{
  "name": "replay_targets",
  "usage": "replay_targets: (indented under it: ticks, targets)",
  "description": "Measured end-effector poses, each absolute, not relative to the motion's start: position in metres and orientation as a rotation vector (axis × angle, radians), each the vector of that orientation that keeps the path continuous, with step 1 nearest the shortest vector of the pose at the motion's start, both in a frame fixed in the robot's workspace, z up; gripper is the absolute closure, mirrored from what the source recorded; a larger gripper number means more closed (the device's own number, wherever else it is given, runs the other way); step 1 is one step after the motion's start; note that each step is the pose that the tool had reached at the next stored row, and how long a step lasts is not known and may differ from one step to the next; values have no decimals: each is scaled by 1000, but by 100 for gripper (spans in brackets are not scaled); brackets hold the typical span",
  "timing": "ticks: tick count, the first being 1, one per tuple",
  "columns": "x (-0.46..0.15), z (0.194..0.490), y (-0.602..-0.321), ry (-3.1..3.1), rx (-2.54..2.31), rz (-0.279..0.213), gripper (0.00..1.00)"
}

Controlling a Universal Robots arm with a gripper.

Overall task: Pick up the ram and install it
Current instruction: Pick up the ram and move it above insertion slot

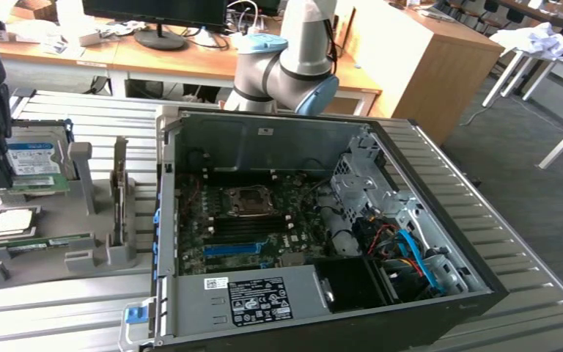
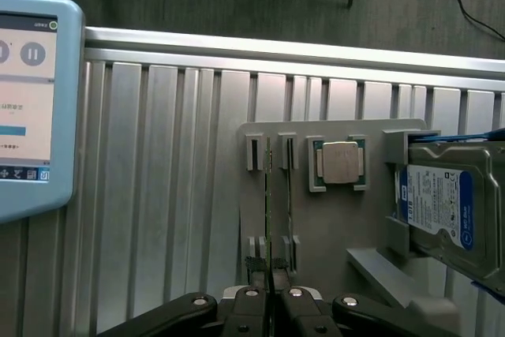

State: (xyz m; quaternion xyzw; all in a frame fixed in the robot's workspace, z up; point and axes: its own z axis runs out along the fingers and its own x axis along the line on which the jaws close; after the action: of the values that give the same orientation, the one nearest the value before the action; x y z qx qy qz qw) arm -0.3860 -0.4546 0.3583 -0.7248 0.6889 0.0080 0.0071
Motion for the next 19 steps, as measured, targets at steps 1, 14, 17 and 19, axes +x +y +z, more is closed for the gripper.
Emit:
replay_targets:
  ticks: [1, 14, 17, 19]
  targets:
    - [-386, 359, -455, 2154, -2267, 25, 87]
    - [-386, 375, -455, 2154, -2267, 25, 87]
    - [-386, 378, -455, 2155, -2267, 25, 87]
    - [-386, 381, -455, 2155, -2267, 25, 87]
